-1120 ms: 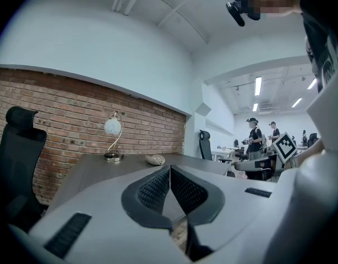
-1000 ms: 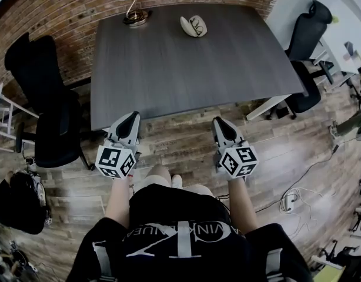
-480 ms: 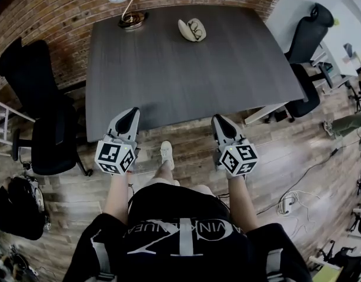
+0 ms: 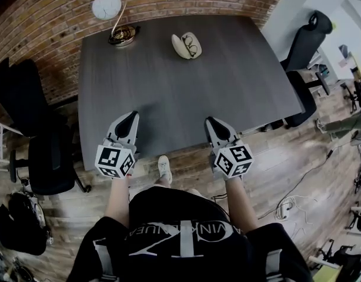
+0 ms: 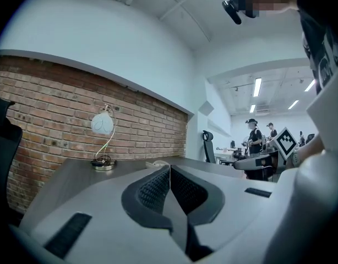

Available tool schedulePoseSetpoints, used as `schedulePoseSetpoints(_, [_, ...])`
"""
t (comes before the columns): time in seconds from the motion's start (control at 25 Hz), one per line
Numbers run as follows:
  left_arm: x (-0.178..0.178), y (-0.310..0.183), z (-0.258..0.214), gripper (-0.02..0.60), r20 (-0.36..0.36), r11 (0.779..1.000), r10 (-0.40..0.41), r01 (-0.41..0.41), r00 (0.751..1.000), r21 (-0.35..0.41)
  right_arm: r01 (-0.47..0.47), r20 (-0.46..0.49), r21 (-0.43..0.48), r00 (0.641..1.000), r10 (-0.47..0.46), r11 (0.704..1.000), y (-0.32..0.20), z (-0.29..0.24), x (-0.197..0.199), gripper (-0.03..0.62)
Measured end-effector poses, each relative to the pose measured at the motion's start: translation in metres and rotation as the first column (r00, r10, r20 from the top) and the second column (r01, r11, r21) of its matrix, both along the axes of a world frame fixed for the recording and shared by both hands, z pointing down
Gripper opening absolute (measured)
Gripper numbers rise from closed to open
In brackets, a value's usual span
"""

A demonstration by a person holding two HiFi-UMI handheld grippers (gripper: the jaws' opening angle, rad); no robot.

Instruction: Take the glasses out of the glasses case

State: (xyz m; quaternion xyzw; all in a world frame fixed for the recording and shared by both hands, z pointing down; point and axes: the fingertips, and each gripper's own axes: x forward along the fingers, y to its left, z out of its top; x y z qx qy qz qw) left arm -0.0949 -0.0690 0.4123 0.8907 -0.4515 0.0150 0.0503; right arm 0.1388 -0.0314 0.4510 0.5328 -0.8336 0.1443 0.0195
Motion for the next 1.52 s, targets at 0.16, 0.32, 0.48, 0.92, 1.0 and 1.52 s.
schedulePoseSetpoints(0.16, [0.002, -0.032, -0.002, 0.018, 0.004, 1.0, 0.008, -0.008, 1.0, -0.004, -0.001, -0.01, -0.004, 1.0, 0.001, 1.0, -0.032, -0.004, 0.0, 0.039])
schedulePoseSetpoints(0.32, [-0.002, -0.065, -0.004, 0.018, 0.002, 1.0, 0.014, -0.014, 1.0, -0.009, -0.008, -0.013, -0.01, 1.0, 0.008, 1.0, -0.063, -0.006, -0.005, 0.039])
schedulePoseSetpoints(0.48, [-0.003, -0.095, -0.004, 0.018, 0.007, 1.0, 0.016, -0.016, 1.0, -0.012, -0.011, -0.015, -0.021, 1.0, 0.01, 1.0, -0.092, -0.005, -0.007, 0.04])
schedulePoseSetpoints(0.92, [-0.003, -0.163, 0.012, 0.018, 0.0, 0.999, 0.036, -0.036, 0.999, -0.032, -0.026, -0.02, -0.036, 0.999, 0.025, 0.999, -0.168, 0.008, -0.009, 0.04])
schedulePoseSetpoints(1.0, [0.0, -0.171, 0.016, 0.018, -0.004, 0.998, 0.041, -0.041, 0.999, -0.039, -0.021, -0.025, -0.037, 1.0, 0.02, 0.999, -0.179, 0.009, -0.011, 0.04])
schedulePoseSetpoints(1.52, [0.013, -0.205, 0.045, 0.018, -0.016, 0.994, -0.011, 0.009, 1.0, -0.11, 0.074, -0.179, -0.128, 0.979, -0.097, 0.989, -0.259, 0.034, -0.008, 0.04])
